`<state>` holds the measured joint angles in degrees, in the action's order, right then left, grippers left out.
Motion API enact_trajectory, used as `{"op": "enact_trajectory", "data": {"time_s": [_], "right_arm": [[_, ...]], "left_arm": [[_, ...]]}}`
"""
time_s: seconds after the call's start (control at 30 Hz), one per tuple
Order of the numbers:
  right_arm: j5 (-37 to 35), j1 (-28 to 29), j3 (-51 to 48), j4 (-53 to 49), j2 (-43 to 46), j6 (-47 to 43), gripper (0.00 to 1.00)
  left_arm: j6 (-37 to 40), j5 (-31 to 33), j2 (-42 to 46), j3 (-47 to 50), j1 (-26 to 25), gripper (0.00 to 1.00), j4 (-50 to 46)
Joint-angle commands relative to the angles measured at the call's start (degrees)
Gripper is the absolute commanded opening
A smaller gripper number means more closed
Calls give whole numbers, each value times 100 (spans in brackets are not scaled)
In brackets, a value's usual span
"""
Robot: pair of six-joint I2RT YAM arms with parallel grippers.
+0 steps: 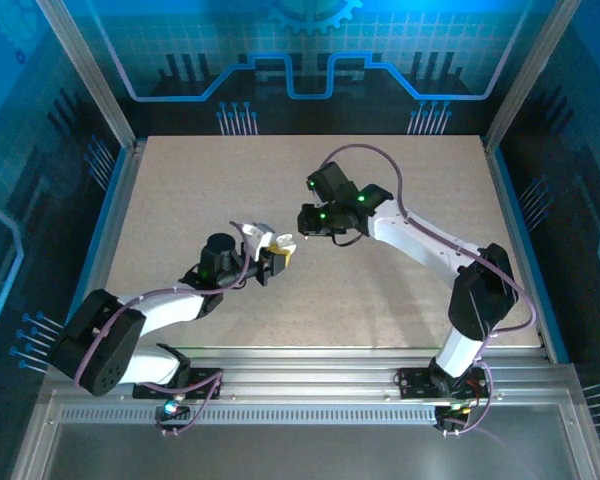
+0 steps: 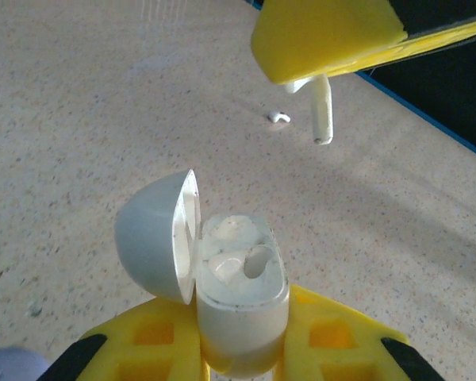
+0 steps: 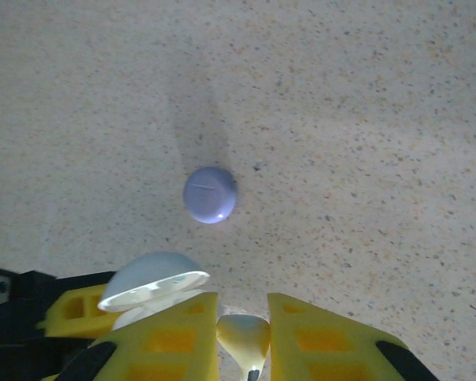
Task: Insert wireless bluetooth earbuds into charging case
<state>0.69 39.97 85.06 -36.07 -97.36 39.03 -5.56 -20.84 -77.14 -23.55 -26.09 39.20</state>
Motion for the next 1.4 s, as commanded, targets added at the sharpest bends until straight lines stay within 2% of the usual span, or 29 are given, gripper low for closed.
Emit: {"op": "enact_trajectory", "data": {"time_s": [0.0, 0.5, 1.37], "right_arm": [[189, 113, -102, 353, 267, -51, 18], [186, 350, -546, 1028, 594, -535, 18], [147, 460, -1126, 1417, 893, -786, 18]], "left_arm": [[144, -253, -163, -261, -54, 12, 414], [46, -601, -276, -413, -89, 12, 817], [49, -618, 285, -416, -88, 12, 703]]}}
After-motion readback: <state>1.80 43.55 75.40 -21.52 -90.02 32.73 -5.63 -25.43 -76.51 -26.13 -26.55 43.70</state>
